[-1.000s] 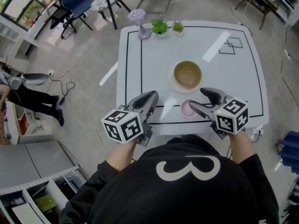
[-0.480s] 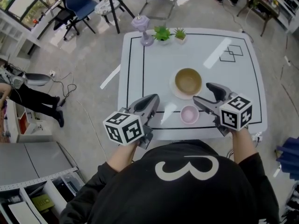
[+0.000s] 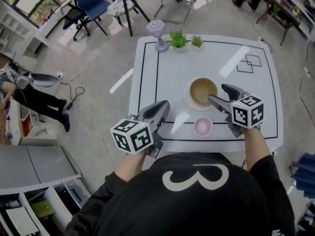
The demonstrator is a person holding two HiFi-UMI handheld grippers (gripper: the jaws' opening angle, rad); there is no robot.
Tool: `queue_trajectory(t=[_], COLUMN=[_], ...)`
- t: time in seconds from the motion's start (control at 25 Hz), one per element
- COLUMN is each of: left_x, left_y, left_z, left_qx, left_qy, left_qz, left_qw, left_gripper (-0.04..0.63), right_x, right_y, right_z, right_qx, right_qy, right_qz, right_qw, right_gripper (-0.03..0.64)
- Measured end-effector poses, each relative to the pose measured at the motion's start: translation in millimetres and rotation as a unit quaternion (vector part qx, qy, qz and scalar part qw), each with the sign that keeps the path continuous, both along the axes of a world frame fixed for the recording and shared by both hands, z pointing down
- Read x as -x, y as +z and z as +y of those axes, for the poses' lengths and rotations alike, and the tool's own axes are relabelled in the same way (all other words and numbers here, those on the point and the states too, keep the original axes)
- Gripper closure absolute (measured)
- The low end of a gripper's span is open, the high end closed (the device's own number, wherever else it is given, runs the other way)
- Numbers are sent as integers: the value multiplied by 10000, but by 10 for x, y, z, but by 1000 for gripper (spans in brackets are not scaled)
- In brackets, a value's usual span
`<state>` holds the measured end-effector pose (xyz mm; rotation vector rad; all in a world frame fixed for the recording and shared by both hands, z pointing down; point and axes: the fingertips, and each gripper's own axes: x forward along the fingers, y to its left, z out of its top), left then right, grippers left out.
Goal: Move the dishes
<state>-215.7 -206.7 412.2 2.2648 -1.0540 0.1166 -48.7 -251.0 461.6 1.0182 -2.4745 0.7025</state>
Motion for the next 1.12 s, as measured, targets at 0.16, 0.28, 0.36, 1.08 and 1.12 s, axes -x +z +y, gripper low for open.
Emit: queue_trajectory(t=[0.16,0.28,0.36,1.08,1.12], left_x=[31,63,90,193,191], left_y=[7,30,60,96,104], left_z=[-7,-8,-12,-17,-10], left_qx=[17,55,88,-75,-73], left_qy=[-51,-88,-124,-161,-149], left_qz=[6,7,14,-360,-362], left_qw=[10000,9999,9999,9992,9992], left_gripper=[592,592,592,592,592], right_x=[27,38,20,-129,-135], right_y=[172,274,373,719,718], right_z=[-108,-204,-273,-434,-437], right_qx=[127,294,418,887,865], right_qy=[11,154,287,1237,1275], right_qz=[155,97,123,240,270], right_qw=[9998,9994,9986,9881,9877], right_gripper=[313,321,330,565,580])
